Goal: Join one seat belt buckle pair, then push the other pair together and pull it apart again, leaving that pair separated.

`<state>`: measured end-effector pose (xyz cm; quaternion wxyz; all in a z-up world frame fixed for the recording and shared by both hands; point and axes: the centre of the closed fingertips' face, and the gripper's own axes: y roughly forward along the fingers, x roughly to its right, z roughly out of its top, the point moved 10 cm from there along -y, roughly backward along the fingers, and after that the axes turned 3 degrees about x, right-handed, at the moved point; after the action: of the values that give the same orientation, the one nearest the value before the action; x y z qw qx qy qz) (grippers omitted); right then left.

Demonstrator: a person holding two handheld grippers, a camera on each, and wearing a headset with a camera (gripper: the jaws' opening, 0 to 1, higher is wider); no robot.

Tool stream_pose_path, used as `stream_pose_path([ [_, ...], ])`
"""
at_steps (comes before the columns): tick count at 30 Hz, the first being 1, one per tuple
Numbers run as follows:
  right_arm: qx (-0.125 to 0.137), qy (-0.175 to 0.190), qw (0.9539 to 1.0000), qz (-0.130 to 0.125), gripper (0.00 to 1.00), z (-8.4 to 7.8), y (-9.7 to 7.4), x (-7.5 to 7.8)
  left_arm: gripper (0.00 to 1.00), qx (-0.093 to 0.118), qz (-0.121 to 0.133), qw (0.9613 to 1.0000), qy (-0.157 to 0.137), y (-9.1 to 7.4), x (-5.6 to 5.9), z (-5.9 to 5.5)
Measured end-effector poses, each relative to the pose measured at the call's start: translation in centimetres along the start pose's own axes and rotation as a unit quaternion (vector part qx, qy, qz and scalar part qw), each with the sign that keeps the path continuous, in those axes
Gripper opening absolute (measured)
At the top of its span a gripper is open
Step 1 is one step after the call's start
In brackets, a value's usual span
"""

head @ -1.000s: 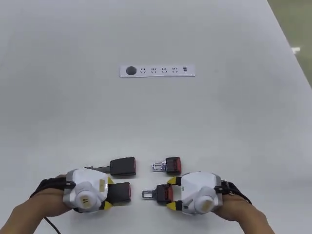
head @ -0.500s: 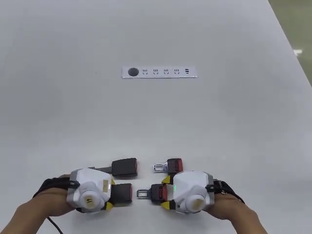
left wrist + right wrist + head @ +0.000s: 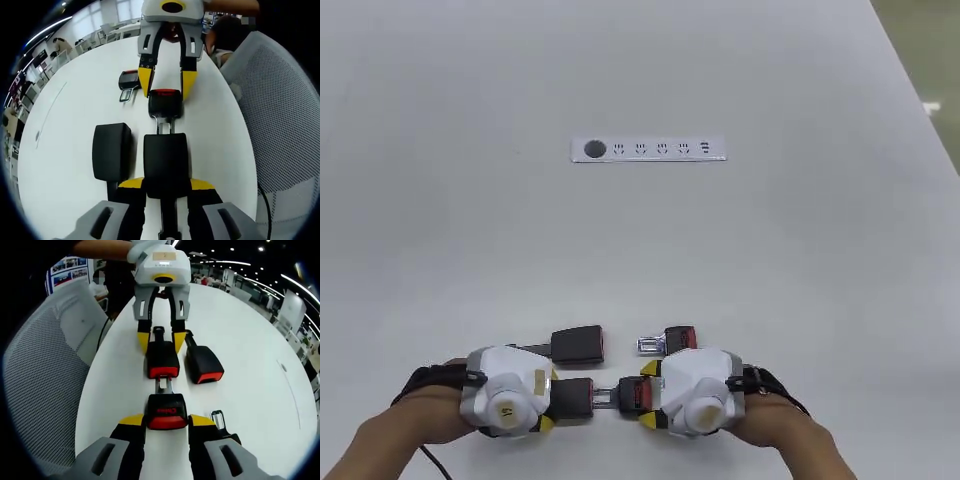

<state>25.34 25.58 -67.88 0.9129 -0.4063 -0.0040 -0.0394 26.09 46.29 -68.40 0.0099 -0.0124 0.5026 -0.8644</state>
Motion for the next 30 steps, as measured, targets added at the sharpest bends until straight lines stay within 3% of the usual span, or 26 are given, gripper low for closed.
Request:
stream_pose_path([
  [10,0.005,-0.006,1.0,0.002,0.29,1.1,0.0,-0.2,0.33,0.002,0.0,1.0,-0.001,0.0,0.0,0.0],
  [30,0.021,-0.013,0.9997,0.007,0.27,-0.1,1.0,0.1,0.32,0.006,0.0,1.0,-0.004,0.0,0.0,-0.1],
])
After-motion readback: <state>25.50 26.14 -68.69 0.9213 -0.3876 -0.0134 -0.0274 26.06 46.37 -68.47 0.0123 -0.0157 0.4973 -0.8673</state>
